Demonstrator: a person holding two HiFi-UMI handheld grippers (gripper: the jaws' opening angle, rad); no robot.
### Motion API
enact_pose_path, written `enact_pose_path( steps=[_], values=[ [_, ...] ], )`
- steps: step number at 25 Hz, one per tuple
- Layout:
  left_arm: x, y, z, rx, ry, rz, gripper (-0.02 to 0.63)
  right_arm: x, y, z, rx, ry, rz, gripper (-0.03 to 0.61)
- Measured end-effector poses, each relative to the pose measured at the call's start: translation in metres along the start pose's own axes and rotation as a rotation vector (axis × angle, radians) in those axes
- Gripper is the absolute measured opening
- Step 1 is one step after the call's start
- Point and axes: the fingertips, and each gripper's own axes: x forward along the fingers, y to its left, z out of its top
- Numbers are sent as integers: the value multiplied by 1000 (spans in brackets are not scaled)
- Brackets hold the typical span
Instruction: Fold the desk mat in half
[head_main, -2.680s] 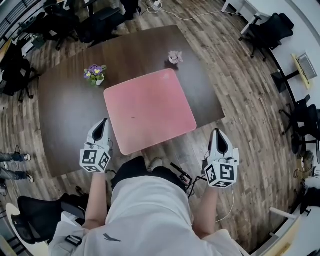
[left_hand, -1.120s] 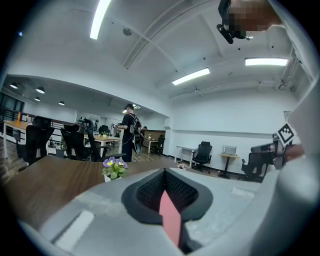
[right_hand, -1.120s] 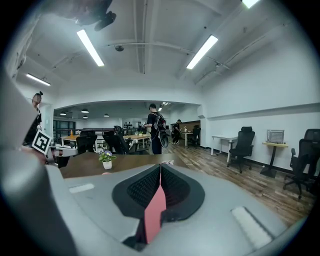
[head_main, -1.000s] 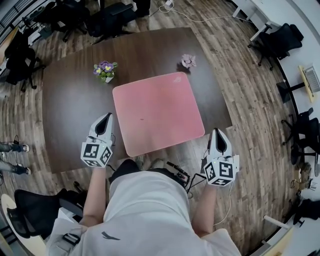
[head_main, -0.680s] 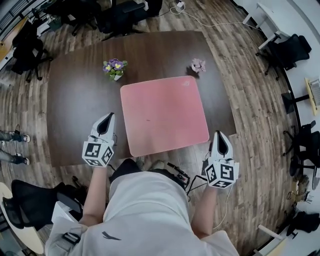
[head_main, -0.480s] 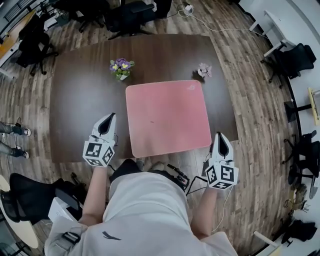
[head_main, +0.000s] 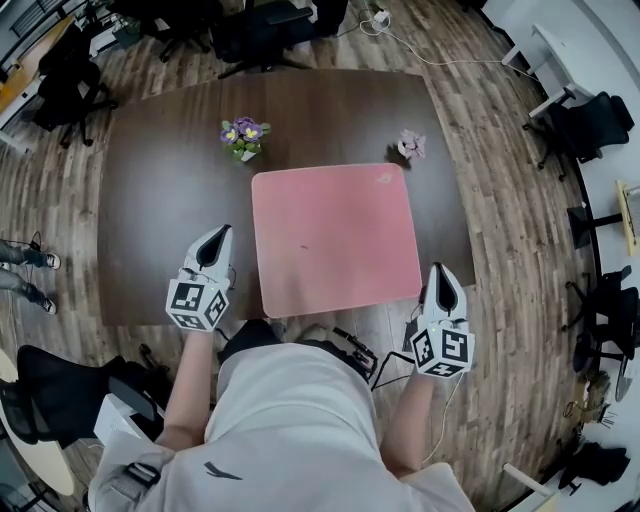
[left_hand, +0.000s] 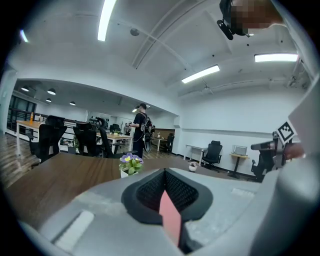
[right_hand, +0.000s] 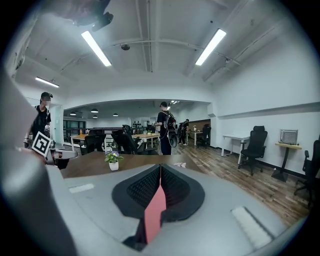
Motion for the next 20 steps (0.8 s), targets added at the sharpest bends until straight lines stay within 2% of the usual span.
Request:
enact_pose_path(
  steps=[12, 16, 20],
  values=[
    [28, 3, -40, -33, 109, -6, 6, -3, -11, -10, 7, 27, -45, 8],
    [40, 6, -63, -56, 172, -8, 54, -3, -14, -11, 7, 37, -58, 8],
    [48, 5, -89, -82, 231, -9, 58, -1, -16, -14, 15, 46, -65, 8]
  ],
)
